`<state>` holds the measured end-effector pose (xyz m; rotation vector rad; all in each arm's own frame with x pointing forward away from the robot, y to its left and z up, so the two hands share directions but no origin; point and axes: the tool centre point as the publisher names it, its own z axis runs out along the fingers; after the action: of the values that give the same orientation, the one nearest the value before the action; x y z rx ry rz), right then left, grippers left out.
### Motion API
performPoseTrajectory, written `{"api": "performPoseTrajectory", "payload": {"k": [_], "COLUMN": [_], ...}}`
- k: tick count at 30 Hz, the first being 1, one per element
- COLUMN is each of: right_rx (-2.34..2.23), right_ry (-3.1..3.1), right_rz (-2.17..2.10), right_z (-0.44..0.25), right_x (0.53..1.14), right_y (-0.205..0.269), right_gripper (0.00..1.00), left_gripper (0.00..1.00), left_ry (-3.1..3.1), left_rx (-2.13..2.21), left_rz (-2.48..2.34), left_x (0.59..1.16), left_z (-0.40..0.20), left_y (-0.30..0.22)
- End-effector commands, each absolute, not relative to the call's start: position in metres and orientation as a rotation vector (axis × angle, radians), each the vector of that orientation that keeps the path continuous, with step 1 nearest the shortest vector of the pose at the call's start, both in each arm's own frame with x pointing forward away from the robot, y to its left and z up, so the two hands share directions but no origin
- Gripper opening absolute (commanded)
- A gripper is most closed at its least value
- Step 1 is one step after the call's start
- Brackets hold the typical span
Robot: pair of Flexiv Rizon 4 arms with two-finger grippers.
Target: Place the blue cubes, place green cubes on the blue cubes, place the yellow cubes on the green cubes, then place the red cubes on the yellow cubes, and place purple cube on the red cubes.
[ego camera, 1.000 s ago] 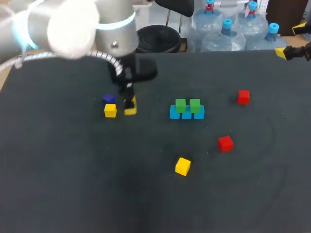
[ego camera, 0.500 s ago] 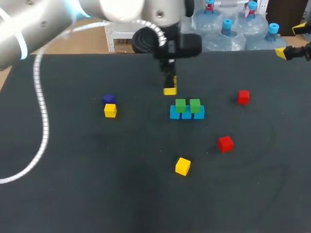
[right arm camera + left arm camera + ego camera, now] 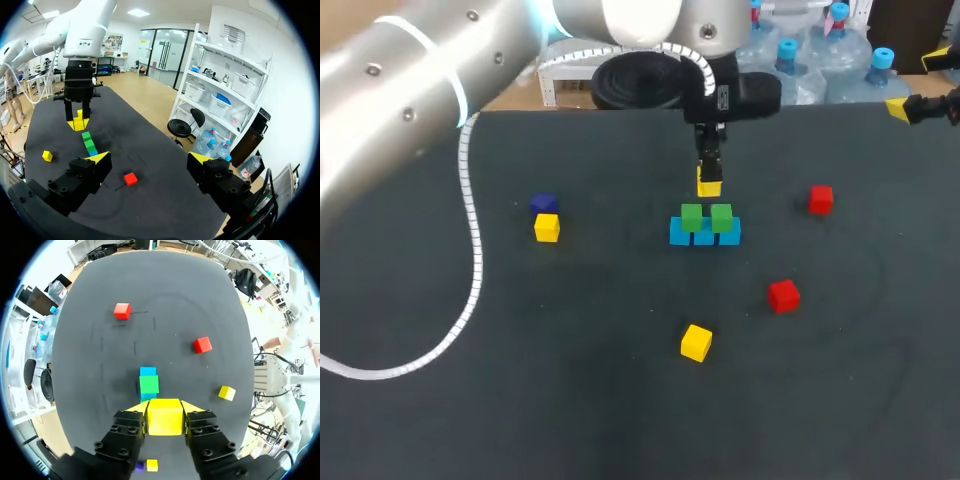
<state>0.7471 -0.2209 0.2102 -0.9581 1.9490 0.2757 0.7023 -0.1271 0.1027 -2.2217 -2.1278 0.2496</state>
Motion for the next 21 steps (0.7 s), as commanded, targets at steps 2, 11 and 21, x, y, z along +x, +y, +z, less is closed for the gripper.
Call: {"api": "performPoseTrajectory", "payload": {"k": [2, 11, 21], "right_rx": [-0.958, -0.958, -0.958], "right_ry": [1.949, 1.949, 1.949], "right_rz": [0.275, 0.275, 0.275], "right_z": [0.21, 0.21, 0.21], "right_x": [0.747, 0.747, 0.747], "right_y": [-0.221, -0.221, -0.221], "right_gripper": [1.0, 1.0, 1.0], "left_gripper": [0.0, 0.0, 0.0], "left_ry": [-2.145, -2.173, -2.156], "left_rx": [-2.235, -2.25, -2.212], "left_rz": [0.252, 0.248, 0.246], "left_x": [0.707, 0.711, 0.713], "left_z": [0.095, 0.085, 0.074], "left_y": [-0.132, -0.135, -0.138]}}
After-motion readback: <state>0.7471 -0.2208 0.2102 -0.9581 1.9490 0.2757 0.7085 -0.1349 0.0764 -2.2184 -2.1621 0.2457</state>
